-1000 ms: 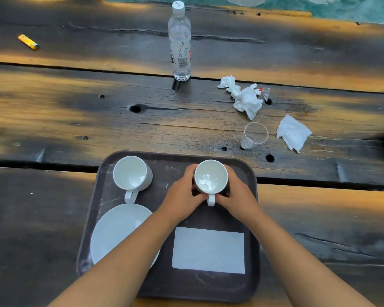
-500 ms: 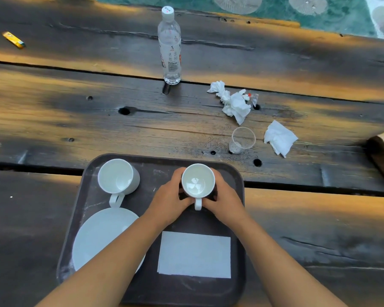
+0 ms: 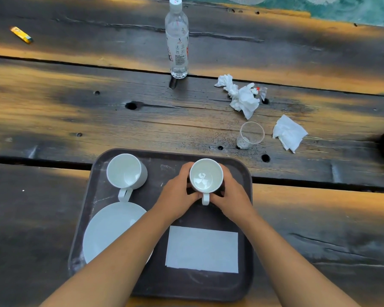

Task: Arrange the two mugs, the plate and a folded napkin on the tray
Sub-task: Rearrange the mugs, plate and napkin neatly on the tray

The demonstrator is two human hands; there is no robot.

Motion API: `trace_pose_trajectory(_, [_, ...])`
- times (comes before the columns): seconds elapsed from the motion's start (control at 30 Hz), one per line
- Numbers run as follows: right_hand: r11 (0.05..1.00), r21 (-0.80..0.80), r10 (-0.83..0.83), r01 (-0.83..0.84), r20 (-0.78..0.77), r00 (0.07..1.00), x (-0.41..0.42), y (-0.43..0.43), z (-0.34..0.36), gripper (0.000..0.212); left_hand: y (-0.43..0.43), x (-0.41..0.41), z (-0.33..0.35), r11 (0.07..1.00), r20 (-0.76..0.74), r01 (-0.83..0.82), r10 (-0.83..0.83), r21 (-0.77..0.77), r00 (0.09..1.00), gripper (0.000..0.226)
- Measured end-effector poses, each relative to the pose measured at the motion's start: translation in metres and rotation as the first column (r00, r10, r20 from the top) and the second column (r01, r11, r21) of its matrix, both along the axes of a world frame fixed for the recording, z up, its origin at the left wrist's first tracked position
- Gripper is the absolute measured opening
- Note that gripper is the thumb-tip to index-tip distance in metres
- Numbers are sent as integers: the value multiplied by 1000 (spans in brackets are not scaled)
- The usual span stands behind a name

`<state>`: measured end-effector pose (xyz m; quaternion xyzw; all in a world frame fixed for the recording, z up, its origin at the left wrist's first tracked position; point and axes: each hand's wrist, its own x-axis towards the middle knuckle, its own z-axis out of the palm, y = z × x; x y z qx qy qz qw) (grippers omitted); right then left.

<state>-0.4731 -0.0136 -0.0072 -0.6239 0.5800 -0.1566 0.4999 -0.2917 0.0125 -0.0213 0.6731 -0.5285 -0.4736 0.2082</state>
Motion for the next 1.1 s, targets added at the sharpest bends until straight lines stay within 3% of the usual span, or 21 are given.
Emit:
trace_pose_trajectory(0.83, [1000,0,-20,20,-12,1000,-1,2,2,77,4,-5,-5,999,-3,-33,33,-19,999,81])
trace_pose_trajectory(1.0, [995,80,-61,63,-24,998,-5,1,-2,86,4,-2,-3,1000,-16,-25,25,12,1000,85])
trace_pose_trajectory(1.1, [991,90,-96,101,-61,994,-9,7,-2,79,7,2,-1,999,13,-22,21,49,1000,89])
